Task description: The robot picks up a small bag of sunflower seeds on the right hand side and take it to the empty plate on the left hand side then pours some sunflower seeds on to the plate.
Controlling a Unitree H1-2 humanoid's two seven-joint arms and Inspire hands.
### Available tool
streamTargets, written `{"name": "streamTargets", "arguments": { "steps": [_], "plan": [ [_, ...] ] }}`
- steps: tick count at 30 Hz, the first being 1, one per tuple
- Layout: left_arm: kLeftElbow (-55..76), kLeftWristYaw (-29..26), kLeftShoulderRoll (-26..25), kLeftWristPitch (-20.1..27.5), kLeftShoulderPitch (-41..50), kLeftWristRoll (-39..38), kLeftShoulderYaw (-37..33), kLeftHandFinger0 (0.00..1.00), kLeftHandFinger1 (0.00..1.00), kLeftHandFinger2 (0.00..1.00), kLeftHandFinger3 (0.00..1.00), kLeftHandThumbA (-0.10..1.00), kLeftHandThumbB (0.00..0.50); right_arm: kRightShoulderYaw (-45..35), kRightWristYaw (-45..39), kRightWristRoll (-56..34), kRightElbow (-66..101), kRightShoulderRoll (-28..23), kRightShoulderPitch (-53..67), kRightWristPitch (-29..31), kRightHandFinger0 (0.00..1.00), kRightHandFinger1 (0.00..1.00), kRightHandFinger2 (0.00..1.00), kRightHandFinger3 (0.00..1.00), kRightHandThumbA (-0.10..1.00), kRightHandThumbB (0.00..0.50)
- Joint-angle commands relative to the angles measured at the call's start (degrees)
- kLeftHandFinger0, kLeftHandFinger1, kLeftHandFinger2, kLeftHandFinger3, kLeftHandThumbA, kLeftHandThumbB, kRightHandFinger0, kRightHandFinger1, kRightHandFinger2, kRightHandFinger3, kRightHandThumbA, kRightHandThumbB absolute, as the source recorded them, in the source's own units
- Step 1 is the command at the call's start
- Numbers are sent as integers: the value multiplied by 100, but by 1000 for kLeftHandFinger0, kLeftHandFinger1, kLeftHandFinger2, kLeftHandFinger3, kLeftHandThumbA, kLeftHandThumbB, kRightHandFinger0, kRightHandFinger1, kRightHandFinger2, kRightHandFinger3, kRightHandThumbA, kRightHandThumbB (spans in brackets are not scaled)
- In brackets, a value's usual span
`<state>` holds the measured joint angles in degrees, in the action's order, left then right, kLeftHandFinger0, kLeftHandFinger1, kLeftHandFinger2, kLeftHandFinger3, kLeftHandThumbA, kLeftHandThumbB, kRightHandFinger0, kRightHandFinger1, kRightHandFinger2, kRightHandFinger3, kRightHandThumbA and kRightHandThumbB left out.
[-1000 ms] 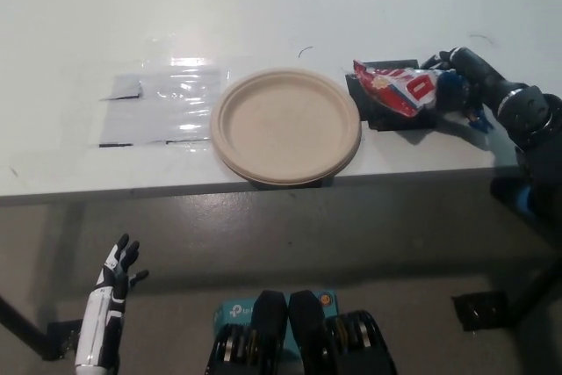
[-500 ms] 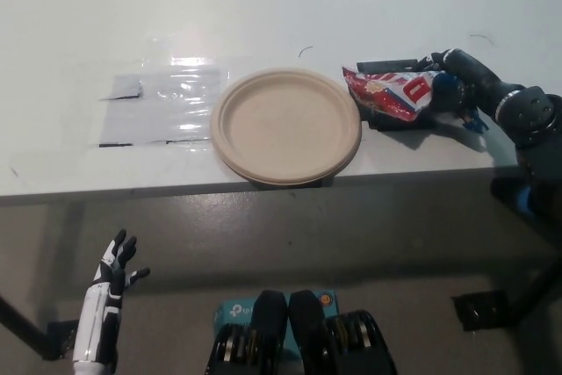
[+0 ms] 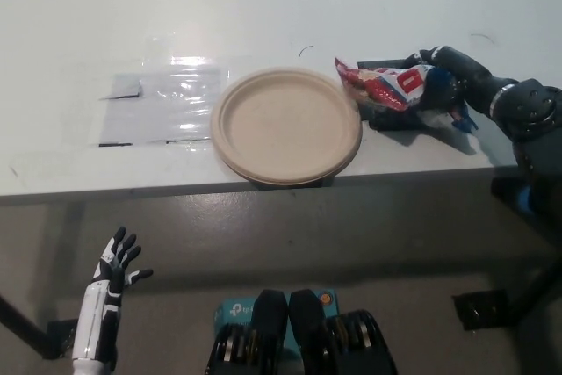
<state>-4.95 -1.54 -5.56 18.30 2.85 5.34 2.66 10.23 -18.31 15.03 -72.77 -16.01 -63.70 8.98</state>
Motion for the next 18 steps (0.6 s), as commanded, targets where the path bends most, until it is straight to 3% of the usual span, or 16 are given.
{"name": "streamTargets", "arguments": {
  "steps": [1,3,5,7,10,14,18],
  "plan": [
    [66,-50,-66,248,-86,67,16,758,915,1000,1000,1000,0,539,341,558,389,45,-505,309,0,267,596,620,565,0],
    [72,-50,-66,238,-88,70,16,756,912,1000,1000,1000,0,741,473,667,412,31,-526,477,0,267,608,648,529,0],
    [65,-27,-67,261,-93,41,9,758,911,1000,1000,1000,0,984,624,826,432,48,-584,561,18,381,739,753,517,0],
    [34,-31,-76,330,-115,45,10,751,899,994,1000,1000,0,1159,731,920,412,83,-661,596,60,415,741,758,507,0],
    [55,-31,-65,305,-130,36,9,746,890,988,1000,1000,0,1303,831,977,368,140,-743,606,0,295,617,649,481,0],
    [80,8,-78,326,-142,-6,-1,744,883,982,1000,1000,0,1509,807,1122,267,237,-921,451,59,471,812,831,503,0],
    [137,-4,-72,238,-145,11,6,741,881,980,1000,1000,0,1676,926,1252,61,262,-1099,609,72,491,797,814,449,0]
  ]
}}
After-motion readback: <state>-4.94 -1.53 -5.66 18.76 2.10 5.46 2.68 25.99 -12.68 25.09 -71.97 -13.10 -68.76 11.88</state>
